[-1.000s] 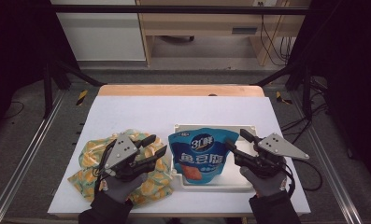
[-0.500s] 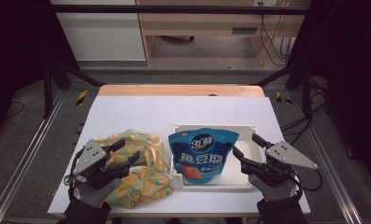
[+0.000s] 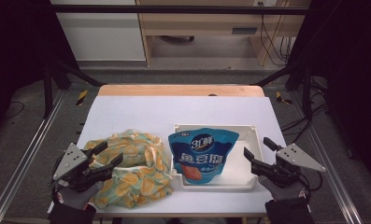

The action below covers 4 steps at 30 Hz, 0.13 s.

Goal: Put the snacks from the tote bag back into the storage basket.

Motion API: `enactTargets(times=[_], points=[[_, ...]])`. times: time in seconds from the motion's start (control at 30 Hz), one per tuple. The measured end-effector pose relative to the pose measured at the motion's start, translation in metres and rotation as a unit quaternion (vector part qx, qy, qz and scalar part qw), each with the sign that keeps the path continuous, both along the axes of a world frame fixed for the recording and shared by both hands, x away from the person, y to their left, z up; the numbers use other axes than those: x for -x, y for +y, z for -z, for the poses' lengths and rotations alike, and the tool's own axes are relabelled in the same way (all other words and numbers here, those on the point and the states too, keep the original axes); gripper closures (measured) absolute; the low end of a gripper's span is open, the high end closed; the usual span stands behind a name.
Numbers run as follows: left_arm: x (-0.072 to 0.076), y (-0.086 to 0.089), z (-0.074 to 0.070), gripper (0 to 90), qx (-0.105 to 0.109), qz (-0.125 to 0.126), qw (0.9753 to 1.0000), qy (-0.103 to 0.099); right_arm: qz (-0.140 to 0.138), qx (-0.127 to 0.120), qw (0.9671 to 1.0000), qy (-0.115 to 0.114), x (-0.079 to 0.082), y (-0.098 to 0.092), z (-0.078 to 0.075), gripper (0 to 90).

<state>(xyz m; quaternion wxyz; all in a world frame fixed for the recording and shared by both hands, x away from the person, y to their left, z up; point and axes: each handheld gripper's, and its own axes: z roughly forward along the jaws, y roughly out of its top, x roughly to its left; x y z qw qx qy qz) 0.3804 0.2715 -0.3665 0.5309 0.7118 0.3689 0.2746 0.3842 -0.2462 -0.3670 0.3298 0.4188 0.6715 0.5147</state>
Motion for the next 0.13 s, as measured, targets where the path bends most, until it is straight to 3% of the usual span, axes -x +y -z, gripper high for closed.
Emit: enactTargets(times=[0.13], points=[[0.0013,0.0105,0.003,31.8,0.003,-0.013,0.9999,0.001,0.005,0.003,1.0,0.002,-0.0022,-0.0035,0.0036,24.4]])
